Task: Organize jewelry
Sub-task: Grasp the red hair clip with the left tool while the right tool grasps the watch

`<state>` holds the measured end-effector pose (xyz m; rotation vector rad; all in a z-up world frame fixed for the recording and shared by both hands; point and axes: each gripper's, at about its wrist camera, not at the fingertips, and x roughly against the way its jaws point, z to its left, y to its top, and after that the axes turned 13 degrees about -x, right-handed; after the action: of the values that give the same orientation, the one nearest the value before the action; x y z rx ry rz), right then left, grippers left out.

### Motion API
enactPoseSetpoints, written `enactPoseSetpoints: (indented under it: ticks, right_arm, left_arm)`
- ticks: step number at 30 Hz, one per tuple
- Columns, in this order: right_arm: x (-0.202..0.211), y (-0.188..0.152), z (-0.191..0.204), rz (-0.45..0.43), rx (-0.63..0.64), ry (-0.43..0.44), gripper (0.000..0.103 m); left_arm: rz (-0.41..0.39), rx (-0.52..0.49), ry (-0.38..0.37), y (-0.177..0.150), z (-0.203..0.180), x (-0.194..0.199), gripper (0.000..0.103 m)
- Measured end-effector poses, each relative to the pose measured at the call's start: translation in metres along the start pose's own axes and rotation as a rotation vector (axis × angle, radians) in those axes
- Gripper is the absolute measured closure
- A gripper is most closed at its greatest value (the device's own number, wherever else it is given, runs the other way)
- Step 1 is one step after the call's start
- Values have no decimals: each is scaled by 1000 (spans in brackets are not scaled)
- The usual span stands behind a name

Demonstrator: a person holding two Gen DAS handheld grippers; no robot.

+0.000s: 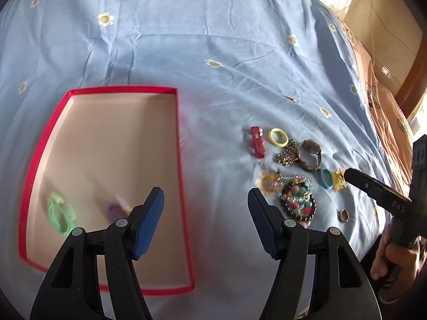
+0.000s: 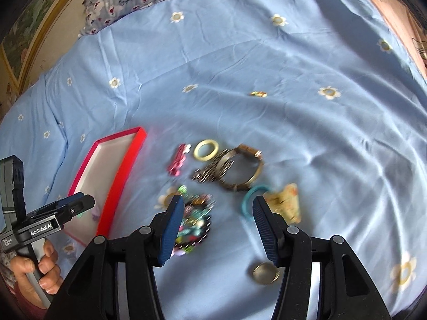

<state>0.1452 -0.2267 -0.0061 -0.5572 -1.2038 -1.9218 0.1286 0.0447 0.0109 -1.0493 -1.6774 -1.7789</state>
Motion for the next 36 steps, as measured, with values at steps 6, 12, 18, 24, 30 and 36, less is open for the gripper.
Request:
enactPoseSetpoints:
  ticks: [6, 12, 18, 24, 30, 36]
  right_arm:
    - [-7, 18, -9, -14, 10, -22, 48]
    - [-22, 31, -13, 2, 29, -48, 49]
    - [-42, 40, -15, 42, 49, -70, 51]
    - [-66, 46, -17, 89, 75, -96, 53]
    - [-83, 48, -20, 116, 76, -114, 68]
    - [-89, 50, -23, 106, 74, -118, 84]
  left_arm:
    - [0, -46, -10, 21, -12, -13, 38]
    - [14, -78, -38, 40, -22, -35, 38]
    - [51, -81, -90, 54, -29, -62, 38]
    - [96, -89, -125, 65, -37, -95, 39]
    - [139, -117, -141, 69, -49, -126, 60]
    - [139, -134, -145, 70, -50, -135, 86]
